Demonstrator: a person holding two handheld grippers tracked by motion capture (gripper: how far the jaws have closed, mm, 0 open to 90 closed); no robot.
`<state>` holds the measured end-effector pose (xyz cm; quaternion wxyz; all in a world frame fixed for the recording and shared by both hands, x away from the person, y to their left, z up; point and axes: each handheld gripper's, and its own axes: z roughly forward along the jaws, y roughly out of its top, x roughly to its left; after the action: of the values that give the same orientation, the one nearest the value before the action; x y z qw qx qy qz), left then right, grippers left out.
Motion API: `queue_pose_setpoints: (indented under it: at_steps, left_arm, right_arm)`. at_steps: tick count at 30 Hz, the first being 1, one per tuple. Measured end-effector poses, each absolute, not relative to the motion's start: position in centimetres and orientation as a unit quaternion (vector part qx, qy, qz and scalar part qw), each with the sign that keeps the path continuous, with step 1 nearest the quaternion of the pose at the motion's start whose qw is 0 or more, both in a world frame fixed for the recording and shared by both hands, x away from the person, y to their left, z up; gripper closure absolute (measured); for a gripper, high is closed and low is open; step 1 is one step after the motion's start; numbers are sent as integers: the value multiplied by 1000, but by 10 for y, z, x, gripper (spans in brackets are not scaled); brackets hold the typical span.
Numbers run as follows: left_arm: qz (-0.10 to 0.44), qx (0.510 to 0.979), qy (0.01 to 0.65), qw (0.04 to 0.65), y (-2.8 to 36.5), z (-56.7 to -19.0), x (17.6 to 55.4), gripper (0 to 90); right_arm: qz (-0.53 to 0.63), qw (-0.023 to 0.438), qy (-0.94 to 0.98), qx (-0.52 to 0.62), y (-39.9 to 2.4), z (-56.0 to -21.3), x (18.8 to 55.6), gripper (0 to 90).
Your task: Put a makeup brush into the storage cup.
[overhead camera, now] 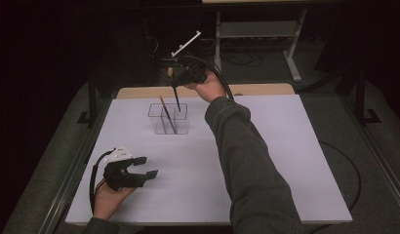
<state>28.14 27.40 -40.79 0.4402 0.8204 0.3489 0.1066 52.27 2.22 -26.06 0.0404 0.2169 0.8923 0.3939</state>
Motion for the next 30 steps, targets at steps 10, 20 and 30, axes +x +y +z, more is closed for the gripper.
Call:
queue_pose_setpoints:
  at_steps: [10,20,30]
  left_arm:
    - [110,820,351,439,276,-407,281,283]
    - [111,818,352,442,279,-407,281,278]
    - [113,822,349,436,279,-407,281,275]
  right_arm:
    - [395,37,889,228,22,-264,524,827]
    - [393,40,890,229,21,-271,526,827]
    - [391,37,890,232,20,-279,527,827]
